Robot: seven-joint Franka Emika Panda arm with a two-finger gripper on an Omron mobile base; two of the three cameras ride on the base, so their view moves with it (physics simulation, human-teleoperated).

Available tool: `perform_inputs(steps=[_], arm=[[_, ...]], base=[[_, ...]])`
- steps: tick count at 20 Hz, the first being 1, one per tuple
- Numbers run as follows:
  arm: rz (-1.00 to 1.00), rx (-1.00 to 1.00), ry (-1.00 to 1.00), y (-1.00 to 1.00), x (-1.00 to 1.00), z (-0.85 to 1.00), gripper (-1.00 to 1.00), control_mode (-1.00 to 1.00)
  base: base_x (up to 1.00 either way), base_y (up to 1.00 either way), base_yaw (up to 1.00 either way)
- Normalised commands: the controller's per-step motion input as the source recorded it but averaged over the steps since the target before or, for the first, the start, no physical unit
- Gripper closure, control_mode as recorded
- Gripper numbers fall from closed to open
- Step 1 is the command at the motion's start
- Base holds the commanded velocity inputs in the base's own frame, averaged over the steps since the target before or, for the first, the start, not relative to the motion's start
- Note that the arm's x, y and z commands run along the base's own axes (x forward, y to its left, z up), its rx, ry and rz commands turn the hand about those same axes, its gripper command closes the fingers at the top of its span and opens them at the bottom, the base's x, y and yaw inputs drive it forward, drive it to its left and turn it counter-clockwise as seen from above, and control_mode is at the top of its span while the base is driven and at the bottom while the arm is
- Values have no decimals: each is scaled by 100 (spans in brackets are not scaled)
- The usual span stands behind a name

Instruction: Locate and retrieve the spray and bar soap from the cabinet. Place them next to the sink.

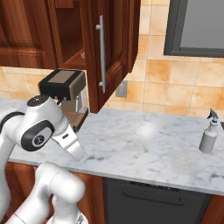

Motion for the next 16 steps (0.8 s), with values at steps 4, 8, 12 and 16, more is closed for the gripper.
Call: perform_inputs(steps=[4, 8, 12, 16], arm=[[14, -14, -13, 53, -2, 4, -100, -100], [25, -9, -27, 28, 0, 13, -100, -100], [32, -6, -29, 23, 0, 11, -100, -100], [33, -2, -23, 8, -1, 5, -100, -100]], base=[[0, 0, 0], [0, 0, 0], [0, 0, 0], [0, 0, 0]])
